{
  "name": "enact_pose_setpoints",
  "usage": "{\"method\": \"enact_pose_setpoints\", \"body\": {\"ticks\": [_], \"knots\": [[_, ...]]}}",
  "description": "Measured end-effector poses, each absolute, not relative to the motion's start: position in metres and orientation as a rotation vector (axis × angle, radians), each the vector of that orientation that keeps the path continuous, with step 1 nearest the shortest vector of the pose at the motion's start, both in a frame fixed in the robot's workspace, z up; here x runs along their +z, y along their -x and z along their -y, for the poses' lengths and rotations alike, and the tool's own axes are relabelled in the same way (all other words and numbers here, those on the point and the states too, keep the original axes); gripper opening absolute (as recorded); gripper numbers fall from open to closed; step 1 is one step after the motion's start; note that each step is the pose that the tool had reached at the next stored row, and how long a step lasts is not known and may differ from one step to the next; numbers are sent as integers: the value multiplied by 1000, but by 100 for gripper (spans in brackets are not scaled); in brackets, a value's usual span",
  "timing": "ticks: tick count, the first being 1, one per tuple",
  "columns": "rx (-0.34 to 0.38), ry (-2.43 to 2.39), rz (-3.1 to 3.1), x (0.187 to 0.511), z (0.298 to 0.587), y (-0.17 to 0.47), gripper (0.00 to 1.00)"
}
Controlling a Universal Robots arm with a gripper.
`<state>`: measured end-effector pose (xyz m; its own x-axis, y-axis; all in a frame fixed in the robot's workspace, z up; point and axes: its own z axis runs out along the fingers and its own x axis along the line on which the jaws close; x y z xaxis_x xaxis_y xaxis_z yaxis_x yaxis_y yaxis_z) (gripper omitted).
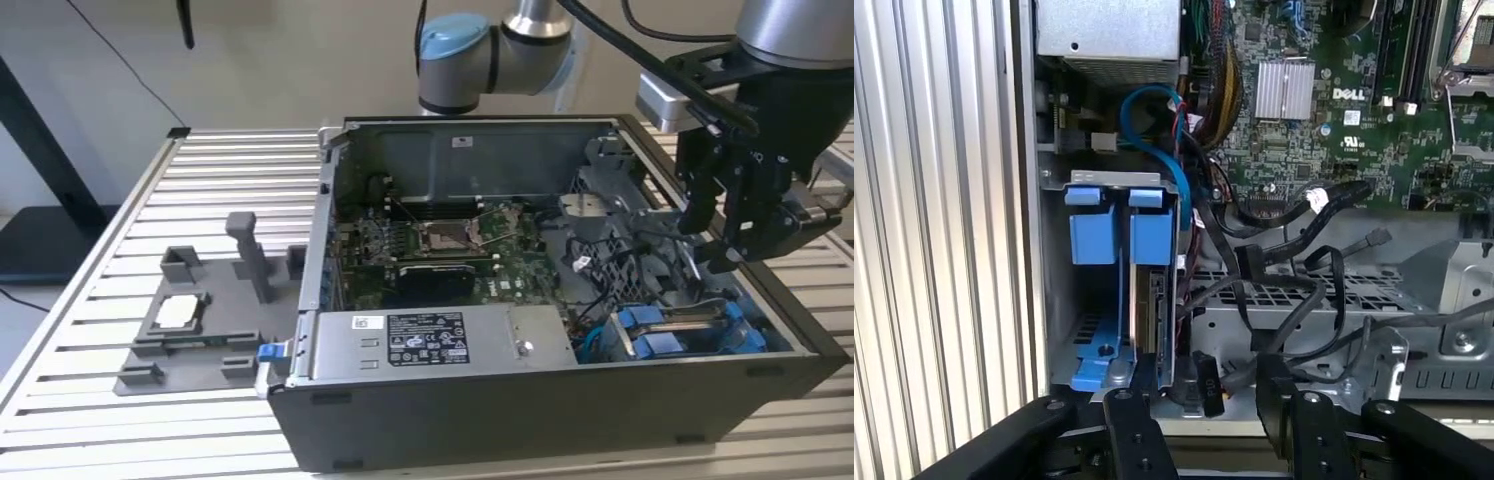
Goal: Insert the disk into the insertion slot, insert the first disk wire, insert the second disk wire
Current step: 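Insert the first disk wire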
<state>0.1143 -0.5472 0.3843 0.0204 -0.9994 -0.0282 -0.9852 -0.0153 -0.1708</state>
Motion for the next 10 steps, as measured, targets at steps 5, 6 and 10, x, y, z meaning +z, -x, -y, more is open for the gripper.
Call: {"method": "enact_pose_setpoints", "body": {"ticks": [5, 6, 10], "knots": [[-153, 2139, -2100, 384, 547, -114, 53], [-153, 2139, -2100, 384, 547, -114, 53], [-153, 2139, -2100, 384, 547, -114, 44]]}}
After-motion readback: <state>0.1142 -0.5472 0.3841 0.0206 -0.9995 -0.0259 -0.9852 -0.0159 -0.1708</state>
